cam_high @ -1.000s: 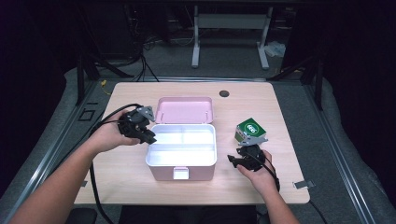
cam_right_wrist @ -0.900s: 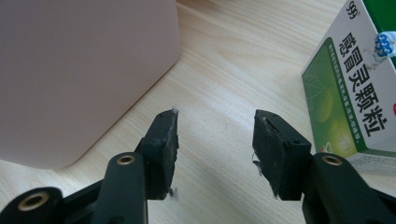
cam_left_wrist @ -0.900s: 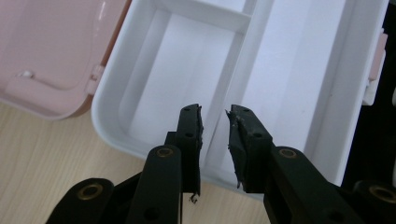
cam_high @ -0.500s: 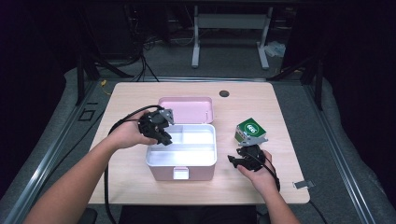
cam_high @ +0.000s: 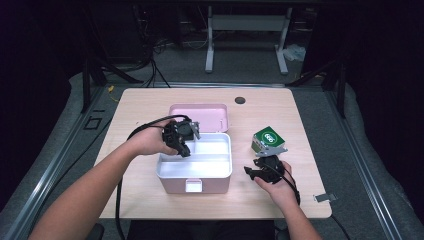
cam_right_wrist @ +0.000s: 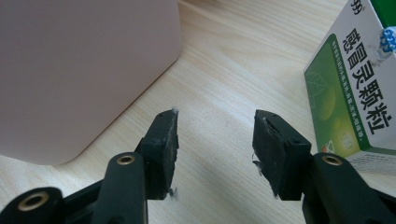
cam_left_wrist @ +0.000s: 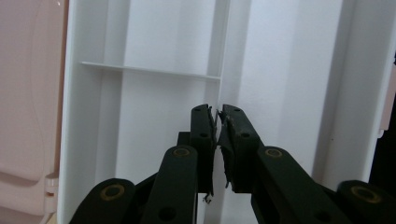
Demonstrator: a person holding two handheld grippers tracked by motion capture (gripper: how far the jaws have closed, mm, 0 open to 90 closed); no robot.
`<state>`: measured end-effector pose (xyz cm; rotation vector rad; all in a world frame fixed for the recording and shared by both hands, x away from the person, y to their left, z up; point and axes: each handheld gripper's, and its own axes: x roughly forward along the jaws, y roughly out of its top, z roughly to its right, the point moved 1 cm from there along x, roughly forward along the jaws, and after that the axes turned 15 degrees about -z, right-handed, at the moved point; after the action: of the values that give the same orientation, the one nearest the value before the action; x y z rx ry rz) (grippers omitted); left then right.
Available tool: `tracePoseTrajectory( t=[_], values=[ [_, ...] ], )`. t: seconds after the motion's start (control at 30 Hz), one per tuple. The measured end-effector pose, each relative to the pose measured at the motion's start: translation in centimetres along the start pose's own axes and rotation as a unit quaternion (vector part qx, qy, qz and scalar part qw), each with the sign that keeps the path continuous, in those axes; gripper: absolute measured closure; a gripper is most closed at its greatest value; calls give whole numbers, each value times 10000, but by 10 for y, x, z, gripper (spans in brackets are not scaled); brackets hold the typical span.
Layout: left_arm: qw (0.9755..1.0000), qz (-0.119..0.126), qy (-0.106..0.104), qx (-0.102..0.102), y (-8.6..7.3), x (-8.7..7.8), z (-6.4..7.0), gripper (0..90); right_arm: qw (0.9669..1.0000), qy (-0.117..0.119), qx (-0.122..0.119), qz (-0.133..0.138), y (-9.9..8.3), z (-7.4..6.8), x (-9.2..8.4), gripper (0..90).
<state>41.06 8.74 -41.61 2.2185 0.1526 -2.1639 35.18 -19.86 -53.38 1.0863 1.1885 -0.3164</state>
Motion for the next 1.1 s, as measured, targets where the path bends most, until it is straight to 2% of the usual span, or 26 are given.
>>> tracePoseTrajectory(
  t=[0.27, 0.43, 0.63, 0.8, 0.9, 1.1],
  values=[
    [9993, -360, 37, 120, 18, 7, 1, 853, 10000, 22, -10, -2, 0, 0, 1, 496],
    [9990, -436, -32, 118, 21, 9, -1, 876, 10000, 31, -39, -17, -1, 0, 2, 496],
    [9977, -624, -55, 251, 26, 12, -1, 877, 10000, 39, -52, -45, 0, -1, 3, 496],
    [9975, -642, -89, 266, 27, 13, -2, 880, 10000, 39, -47, -37, 0, -1, 3, 496],
    [9973, -676, -26, 278, 28, 13, 0, 882, 10000, 39, -50, -42, -1, -1, 3, 496],
    [9961, -765, 28, 448, 30, 13, 1, 889, 10000, 32, -55, -37, -1, -1, 3, 496]
  ],
)
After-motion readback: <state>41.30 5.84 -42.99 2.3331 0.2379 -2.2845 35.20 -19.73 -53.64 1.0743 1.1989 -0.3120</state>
